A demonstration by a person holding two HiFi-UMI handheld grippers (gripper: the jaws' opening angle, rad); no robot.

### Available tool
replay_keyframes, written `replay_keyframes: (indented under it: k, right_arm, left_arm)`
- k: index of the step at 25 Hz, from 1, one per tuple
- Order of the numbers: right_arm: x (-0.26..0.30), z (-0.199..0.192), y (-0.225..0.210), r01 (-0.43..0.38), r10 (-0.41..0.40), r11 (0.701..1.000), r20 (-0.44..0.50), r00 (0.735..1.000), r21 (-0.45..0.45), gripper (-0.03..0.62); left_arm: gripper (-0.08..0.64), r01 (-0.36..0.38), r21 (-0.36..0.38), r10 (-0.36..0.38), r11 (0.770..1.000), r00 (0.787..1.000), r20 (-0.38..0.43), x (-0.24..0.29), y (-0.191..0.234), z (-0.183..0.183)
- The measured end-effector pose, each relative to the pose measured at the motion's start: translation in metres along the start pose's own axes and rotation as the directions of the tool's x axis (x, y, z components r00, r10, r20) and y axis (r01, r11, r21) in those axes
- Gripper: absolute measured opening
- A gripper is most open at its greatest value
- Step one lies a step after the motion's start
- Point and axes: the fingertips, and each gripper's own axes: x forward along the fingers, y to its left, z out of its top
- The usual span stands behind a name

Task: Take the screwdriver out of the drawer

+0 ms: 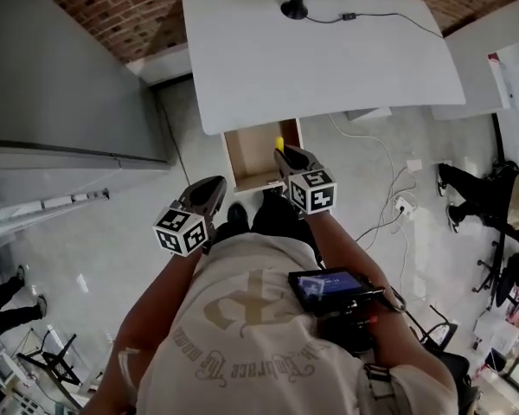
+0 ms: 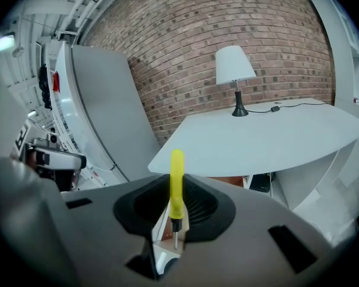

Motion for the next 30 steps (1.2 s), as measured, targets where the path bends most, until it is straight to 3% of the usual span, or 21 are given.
replay_keyframes:
  k: [13,20,26,30]
  right_arm:
    - [-0.028,0.042,0.034,-0.024,0.027,0.999,0.101,0.995,-0.032,0.061]
    - [-0.053,0.066,0.065,-0.079,0.08,0.997,0.174,0.981,-0.013,0.061]
    - [-0.079,0.088,0.072,-0.075,0.085,0.996,0.233,0.969,-0.051,0.061]
    - [-0.095,0.087,0.077,-0.075,0.089,0.995,0.266,0.96,-0.064,0.061]
  left_arm:
    - [0.014,0.021,0.058,-0.024,0.998,0.998,0.061,-0.013,-0.002,0.039]
    - [0.014,0.038,0.094,-0.045,0.995,0.996,0.076,-0.018,-0.018,0.06]
    - [0.014,0.086,0.149,-0.106,0.985,0.985,0.134,-0.008,-0.036,0.085]
    - [0.014,0.086,0.164,-0.109,0.983,0.985,0.137,-0.012,-0.042,0.081]
